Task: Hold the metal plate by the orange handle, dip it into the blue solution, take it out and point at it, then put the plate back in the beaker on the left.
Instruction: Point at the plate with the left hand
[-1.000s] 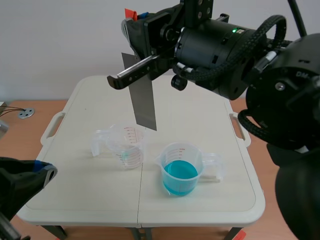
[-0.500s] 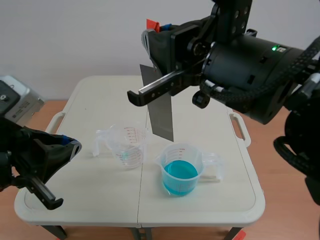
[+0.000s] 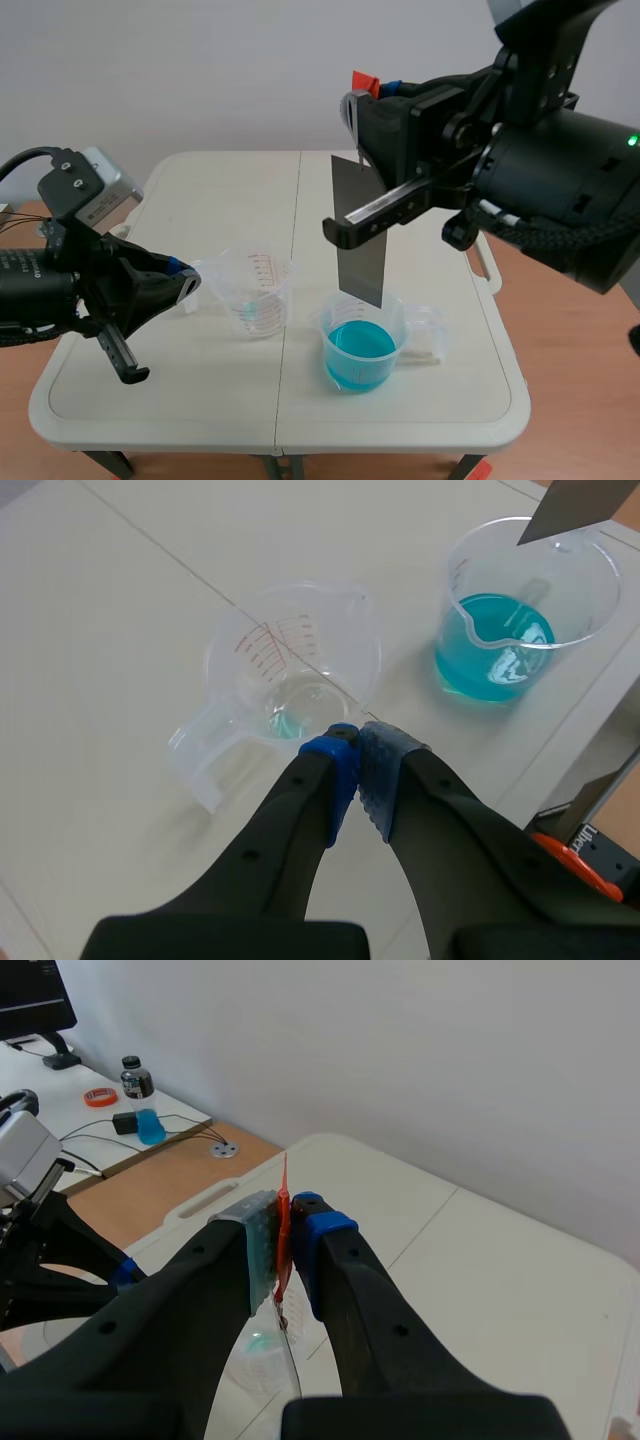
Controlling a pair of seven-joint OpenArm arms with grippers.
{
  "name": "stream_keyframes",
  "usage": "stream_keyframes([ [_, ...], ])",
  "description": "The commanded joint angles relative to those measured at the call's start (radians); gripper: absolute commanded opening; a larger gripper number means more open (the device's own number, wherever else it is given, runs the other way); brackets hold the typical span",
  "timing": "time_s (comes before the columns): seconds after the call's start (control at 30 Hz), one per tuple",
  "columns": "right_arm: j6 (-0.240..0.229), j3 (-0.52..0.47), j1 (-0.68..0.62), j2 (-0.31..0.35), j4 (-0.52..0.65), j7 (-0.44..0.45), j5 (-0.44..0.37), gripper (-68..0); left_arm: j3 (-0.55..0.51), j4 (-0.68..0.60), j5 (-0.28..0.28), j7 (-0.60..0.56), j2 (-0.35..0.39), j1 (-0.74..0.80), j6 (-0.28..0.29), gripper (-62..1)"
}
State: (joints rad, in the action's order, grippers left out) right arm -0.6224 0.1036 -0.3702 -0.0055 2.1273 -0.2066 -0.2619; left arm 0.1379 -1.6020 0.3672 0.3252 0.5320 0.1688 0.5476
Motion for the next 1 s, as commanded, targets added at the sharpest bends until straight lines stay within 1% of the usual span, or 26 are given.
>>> stream_keyframes([
  [0.0, -0.008, -0.012, -0.001, 0.003, 0.023, 0.032, -0.016, -66.2, 0.007, 0.002, 0.007, -0.012, 0.001, -0.021, 0.027, -59.3],
  [0.07, -0.008, -0.019, -0.001, 0.016, 0.023, 0.034, -0.02, -66.2, 0.014, 0.026, 0.007, -0.01, 0.001, -0.049, 0.061, -59.3],
  [0.17, -0.007, -0.019, -0.001, 0.053, 0.023, 0.045, -0.042, -66.2, 0.029, 0.068, 0.007, -0.01, 0.0, -0.091, 0.126, -59.2],
  [0.23, -0.007, -0.019, -0.001, 0.069, 0.023, 0.059, -0.046, -66.2, 0.05, 0.097, 0.007, -0.01, 0.0, -0.121, 0.148, -59.3],
  [0.6, -0.007, -0.024, -0.001, 0.069, 0.023, 0.055, -0.045, -66.2, 0.207, 0.262, 0.007, -0.01, -0.029, -0.279, 0.148, -59.3],
  [0.97, -0.007, -0.024, 0.0, 0.069, 0.023, 0.055, -0.045, -66.2, 0.317, 0.277, 0.016, -0.007, -0.042, -0.371, 0.148, -59.3],
])
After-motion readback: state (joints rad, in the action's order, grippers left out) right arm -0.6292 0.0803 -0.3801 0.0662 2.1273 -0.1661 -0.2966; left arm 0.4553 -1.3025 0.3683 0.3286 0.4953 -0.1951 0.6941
